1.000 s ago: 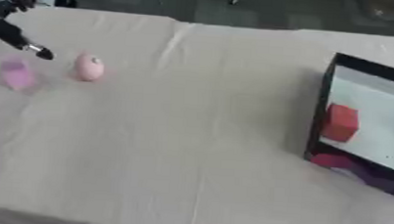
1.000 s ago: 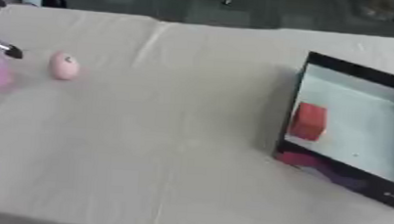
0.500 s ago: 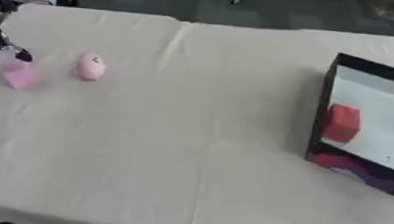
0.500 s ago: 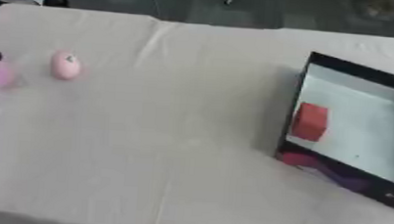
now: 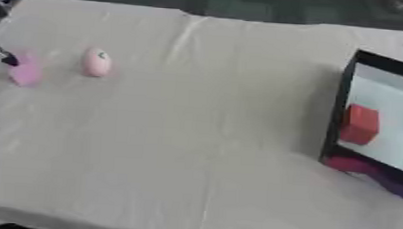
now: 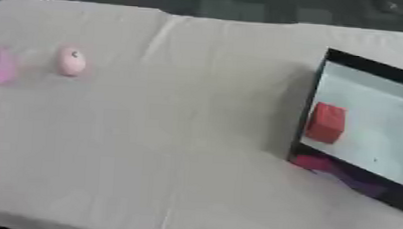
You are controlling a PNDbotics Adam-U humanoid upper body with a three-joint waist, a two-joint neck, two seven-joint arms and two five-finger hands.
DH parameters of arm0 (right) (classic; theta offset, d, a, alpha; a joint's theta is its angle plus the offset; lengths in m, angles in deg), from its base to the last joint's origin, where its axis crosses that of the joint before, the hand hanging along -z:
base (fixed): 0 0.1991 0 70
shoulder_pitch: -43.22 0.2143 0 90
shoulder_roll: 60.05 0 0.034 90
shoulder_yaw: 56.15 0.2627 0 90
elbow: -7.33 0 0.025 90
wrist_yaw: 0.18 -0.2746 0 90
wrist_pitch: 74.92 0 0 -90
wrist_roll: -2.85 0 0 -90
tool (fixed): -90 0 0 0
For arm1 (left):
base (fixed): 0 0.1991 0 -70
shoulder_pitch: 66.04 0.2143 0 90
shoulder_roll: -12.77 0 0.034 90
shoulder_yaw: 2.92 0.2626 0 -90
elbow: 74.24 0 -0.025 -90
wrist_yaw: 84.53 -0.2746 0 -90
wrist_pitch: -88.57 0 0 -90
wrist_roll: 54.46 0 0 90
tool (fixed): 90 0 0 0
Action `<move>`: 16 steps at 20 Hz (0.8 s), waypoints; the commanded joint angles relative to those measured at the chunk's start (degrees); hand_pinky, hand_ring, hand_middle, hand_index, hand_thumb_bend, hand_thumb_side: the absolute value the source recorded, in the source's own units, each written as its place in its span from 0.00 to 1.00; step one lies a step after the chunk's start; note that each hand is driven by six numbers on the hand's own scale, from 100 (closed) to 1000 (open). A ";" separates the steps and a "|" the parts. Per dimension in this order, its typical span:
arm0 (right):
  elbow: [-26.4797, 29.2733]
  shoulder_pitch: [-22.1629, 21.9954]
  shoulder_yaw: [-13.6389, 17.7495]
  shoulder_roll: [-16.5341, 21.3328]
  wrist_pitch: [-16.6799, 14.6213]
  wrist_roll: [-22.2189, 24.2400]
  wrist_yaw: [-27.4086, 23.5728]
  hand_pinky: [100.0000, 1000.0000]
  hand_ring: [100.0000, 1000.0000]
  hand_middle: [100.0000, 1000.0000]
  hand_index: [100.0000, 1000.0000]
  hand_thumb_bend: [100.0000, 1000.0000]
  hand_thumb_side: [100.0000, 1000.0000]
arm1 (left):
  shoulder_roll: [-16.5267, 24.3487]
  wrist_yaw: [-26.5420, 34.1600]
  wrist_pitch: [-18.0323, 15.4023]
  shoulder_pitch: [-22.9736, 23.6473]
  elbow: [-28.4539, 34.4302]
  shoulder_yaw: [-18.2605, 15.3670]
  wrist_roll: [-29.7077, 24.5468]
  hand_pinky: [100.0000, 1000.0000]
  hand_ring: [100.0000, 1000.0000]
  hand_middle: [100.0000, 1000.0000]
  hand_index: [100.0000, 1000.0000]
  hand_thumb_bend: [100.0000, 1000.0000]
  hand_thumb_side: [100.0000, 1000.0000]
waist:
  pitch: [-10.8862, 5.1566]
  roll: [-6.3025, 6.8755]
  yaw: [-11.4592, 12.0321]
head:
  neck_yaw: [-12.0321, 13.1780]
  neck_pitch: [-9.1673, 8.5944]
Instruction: Pick up the objects with one hand, pass them to the other hand, and then place them into the box on the other side of the table.
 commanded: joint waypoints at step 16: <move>1.03 1.63 -0.08 0.33 0.45 0.18 1.53 1.00 0.98 0.75 1.00 0.00 0.70 | 0.53 1.32 1.18 -1.16 -2.22 -1.18 0.41 0.85 0.85 0.75 0.79 0.76 0.00 | 1.31 -0.83 -0.84 | 1.27 -2.56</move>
